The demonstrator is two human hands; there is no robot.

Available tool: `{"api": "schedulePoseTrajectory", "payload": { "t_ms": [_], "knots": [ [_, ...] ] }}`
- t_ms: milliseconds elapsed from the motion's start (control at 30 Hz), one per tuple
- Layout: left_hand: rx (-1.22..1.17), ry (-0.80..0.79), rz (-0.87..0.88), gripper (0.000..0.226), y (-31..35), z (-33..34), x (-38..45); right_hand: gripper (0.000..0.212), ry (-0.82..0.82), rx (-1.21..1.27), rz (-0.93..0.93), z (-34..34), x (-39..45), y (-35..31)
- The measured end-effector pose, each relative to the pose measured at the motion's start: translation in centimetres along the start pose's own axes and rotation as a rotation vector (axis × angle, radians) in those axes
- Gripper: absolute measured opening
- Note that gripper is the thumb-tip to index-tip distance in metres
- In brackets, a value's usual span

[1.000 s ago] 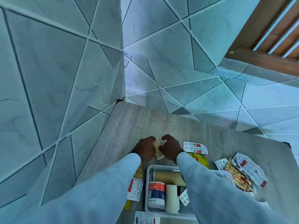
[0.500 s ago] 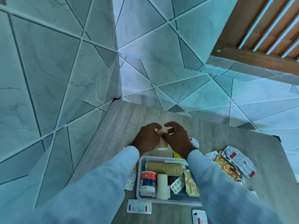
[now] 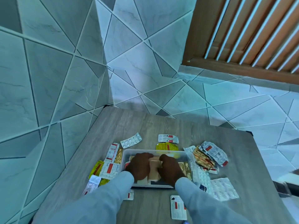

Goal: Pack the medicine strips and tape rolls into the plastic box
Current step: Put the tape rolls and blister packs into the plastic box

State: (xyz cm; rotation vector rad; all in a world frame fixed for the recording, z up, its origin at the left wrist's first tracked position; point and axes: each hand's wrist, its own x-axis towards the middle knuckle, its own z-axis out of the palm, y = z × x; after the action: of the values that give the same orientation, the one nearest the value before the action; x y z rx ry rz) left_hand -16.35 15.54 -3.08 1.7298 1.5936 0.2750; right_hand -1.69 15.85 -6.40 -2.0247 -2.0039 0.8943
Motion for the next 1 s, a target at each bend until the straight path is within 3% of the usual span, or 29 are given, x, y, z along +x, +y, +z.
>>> {"api": "schedulePoseTrajectory", "payload": {
  "t_ms": [167,233,333,433,533,667,733,833,1000],
  "knots": [
    [-0.036,0.116,-0.032,0.042,-0.5,-1.2,-1.6,0.027,0.020,0.130,0.040,-1.6,-1.8,1.9],
    [-0.053,0.113,-0.060,0.033,-0.2,-0.7,-2.3,0.023,0.034,0.184,0.026,-2.7,-2.9,3.0],
    [0.033,0.074,-0.003,0.015,2.2,1.2,-3.7,0.019,0.076,0.245,0.030,-4.3,-5.3,5.1],
    [0.187,-0.039,0.130,0.026,4.5,5.3,-5.1,0.013,0.162,0.376,0.119,-5.2,-8.4,8.3],
    [0.196,-0.160,0.122,0.022,5.4,10.1,-7.1,0.010,0.233,0.370,0.264,-5.1,-11.6,12.1],
    [0.470,-0.256,0.156,0.086,4.8,14.8,-8.4,0.033,0.115,0.282,0.404,-3.4,-14.9,15.7],
    [0.615,-0.300,0.149,0.108,4.9,16.3,-8.5,0.058,0.016,0.259,0.446,-2.0,-15.5,16.4],
    [0.666,-0.327,0.080,0.117,4.7,18.1,-8.7,0.077,-0.020,0.233,0.471,-0.3,-15.8,16.2],
    [0.687,-0.230,0.084,0.109,4.3,18.4,-8.4,0.060,-0.018,0.156,0.424,1.0,-15.8,15.0]
  ]
}}
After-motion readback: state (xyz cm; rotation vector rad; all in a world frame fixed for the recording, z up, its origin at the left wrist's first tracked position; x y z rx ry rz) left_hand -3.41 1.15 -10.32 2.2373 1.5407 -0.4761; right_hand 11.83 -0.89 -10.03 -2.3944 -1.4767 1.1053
